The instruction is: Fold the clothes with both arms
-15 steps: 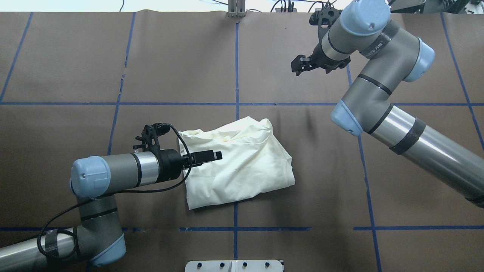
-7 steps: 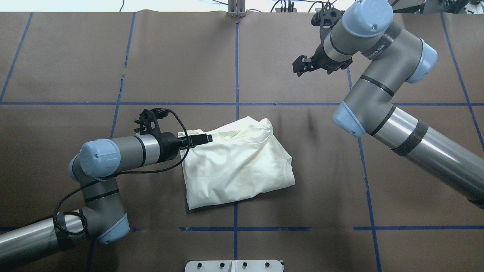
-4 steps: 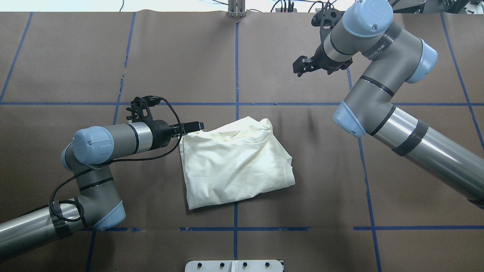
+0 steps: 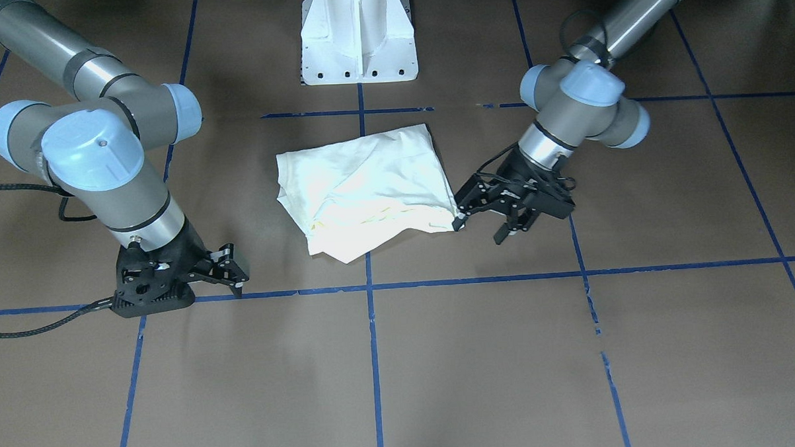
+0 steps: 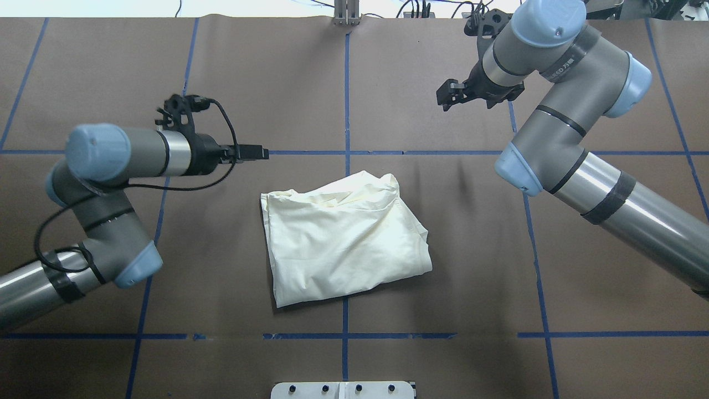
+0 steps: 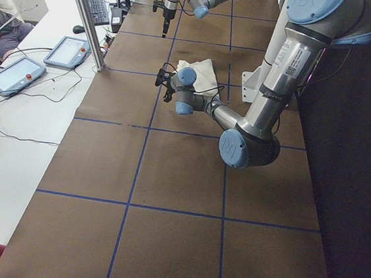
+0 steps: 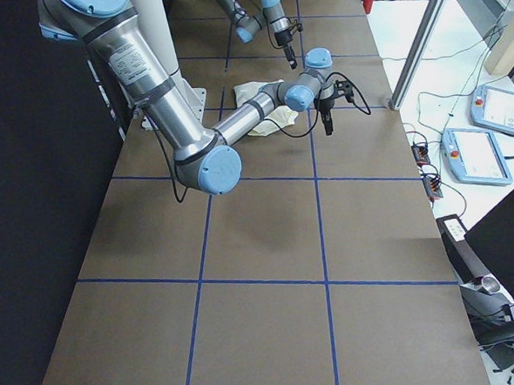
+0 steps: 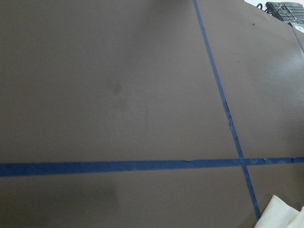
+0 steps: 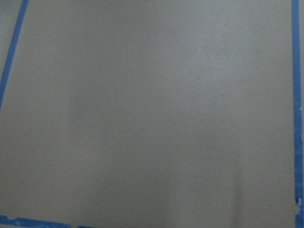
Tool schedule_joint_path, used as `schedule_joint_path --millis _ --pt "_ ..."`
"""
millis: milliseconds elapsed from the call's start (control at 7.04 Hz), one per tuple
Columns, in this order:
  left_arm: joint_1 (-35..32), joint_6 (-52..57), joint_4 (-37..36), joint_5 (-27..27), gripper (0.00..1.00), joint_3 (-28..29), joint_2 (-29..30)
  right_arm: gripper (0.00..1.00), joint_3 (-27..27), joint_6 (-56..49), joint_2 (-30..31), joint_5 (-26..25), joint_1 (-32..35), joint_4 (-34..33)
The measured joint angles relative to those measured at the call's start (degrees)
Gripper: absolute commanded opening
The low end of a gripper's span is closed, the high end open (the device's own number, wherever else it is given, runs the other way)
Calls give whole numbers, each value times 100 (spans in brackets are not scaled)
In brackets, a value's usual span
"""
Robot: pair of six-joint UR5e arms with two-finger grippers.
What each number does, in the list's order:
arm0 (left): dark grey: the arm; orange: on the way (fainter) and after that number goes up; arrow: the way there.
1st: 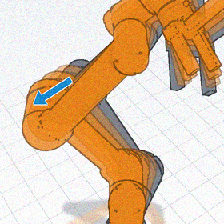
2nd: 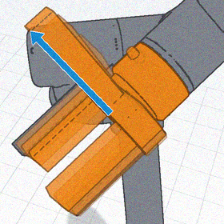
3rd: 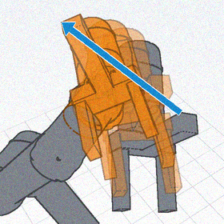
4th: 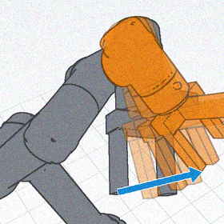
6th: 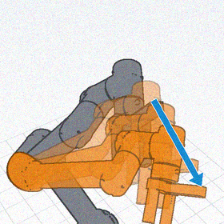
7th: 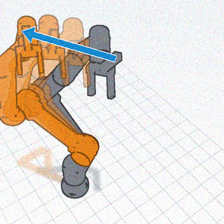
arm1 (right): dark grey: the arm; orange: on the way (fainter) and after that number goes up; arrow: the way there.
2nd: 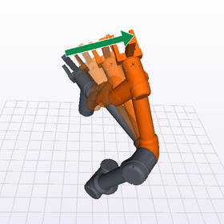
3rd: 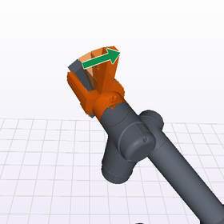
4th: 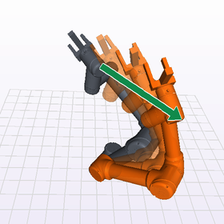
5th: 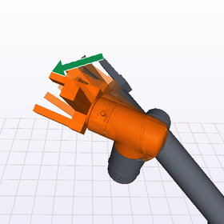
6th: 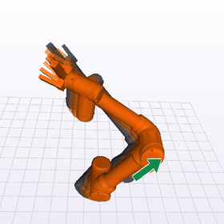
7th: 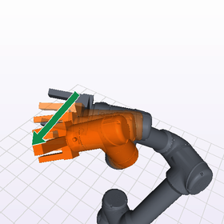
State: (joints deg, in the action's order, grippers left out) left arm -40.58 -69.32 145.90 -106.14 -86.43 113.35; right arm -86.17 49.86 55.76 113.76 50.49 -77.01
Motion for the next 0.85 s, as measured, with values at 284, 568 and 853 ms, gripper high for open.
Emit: schedule_joint_path --millis 284,568,853 --pt "-431 1246 -1899 -326 100 -1050 -118 100 -150 -846 142 47 331 -545" --pt "-940 2783 -4027 -442 100 -2199 -217 100 -262 -2264 464 427 1126 -1004" --pt "-2097 4851 -4932 -992 100 -2714 -765 100 -271 -4528 1005 921 2358 -1555"
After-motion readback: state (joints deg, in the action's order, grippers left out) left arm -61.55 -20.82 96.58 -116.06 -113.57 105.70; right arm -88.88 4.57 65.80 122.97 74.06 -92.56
